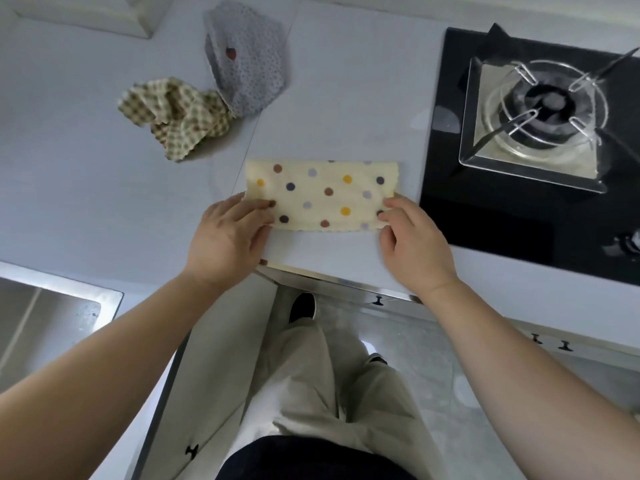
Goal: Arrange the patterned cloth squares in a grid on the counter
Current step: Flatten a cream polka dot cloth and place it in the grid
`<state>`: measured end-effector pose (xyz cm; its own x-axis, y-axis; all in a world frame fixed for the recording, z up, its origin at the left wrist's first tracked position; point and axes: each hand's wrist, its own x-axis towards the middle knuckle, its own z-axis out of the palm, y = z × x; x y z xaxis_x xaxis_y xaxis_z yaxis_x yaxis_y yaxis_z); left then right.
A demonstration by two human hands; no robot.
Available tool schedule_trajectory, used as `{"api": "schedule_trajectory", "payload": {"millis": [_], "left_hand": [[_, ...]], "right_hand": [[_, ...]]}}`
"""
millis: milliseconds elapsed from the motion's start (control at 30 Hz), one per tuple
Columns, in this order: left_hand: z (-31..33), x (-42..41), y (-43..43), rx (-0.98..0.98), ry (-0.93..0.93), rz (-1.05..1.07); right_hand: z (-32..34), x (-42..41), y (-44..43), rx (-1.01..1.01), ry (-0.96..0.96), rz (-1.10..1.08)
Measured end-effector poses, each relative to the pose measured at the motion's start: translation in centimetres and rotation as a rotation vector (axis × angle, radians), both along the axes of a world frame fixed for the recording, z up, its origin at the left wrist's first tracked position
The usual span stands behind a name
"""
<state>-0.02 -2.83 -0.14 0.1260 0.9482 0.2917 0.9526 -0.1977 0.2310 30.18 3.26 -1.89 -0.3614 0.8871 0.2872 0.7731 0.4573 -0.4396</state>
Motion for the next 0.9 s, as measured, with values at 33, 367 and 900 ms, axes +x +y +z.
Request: {"api": "schedule_trajectory", "payload": {"millis": [33,367,900], "left_hand": [[0.1,0.0,0.0,0.059,0.067,0.031],[-1.2,8.3,8.4,-0.306,0.031,0.185],[-1.9,3.1,5.6,-0.279,0.199,0.343]], "right_hand": [[0.0,0.0,0.2,0.033,0.021,-0.001],[1.4,-8.3,5.0,-0.191,-0.284,0.081],[2.2,-4.5,4.5,-0.309,-0.659,-0.286]]}}
